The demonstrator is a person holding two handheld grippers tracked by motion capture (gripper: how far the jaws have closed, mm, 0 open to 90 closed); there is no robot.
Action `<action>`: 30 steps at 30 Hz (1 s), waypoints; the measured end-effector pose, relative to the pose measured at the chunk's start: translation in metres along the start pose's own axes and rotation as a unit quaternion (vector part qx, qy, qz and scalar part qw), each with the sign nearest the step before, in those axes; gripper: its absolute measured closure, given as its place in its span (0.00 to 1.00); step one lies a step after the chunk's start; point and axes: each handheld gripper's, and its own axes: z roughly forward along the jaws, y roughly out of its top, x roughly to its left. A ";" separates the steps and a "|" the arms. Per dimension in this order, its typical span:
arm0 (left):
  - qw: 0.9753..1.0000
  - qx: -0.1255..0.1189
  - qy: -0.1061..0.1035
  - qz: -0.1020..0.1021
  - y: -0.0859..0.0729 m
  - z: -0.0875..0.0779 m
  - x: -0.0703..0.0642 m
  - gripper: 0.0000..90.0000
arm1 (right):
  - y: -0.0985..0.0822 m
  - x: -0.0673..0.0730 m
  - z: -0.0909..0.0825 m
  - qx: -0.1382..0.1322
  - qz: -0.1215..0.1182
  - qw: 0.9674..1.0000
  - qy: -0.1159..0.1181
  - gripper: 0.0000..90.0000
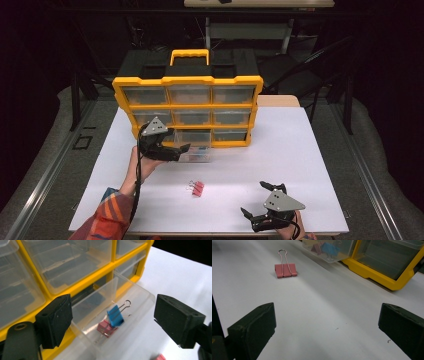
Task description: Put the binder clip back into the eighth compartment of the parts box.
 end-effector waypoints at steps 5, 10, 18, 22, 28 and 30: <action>1.000 -0.006 0.005 -0.003 -0.011 -0.013 -0.005 0.07 | -0.001 -0.001 0.001 0.003 0.000 1.000 -0.001 0.01; 1.000 -0.009 0.006 -0.003 -0.024 -0.023 -0.012 0.02 | 0.000 0.000 0.000 0.001 0.000 1.000 -0.001 0.01; 1.000 0.016 0.019 0.004 -0.048 -0.019 -0.016 0.00 | 0.000 -0.001 -0.001 0.001 0.001 1.000 0.000 0.01; 1.000 0.020 0.016 -0.003 -0.055 -0.015 -0.018 0.00 | 0.000 -0.001 0.001 0.001 0.000 1.000 0.000 0.01; 1.000 0.013 0.012 -0.007 -0.058 -0.016 -0.022 0.00 | 0.000 -0.001 0.000 0.000 0.001 1.000 0.001 0.01; 1.000 0.011 0.010 -0.007 -0.059 -0.017 -0.025 0.00 | 0.000 -0.001 0.000 -0.002 0.001 1.000 0.001 0.01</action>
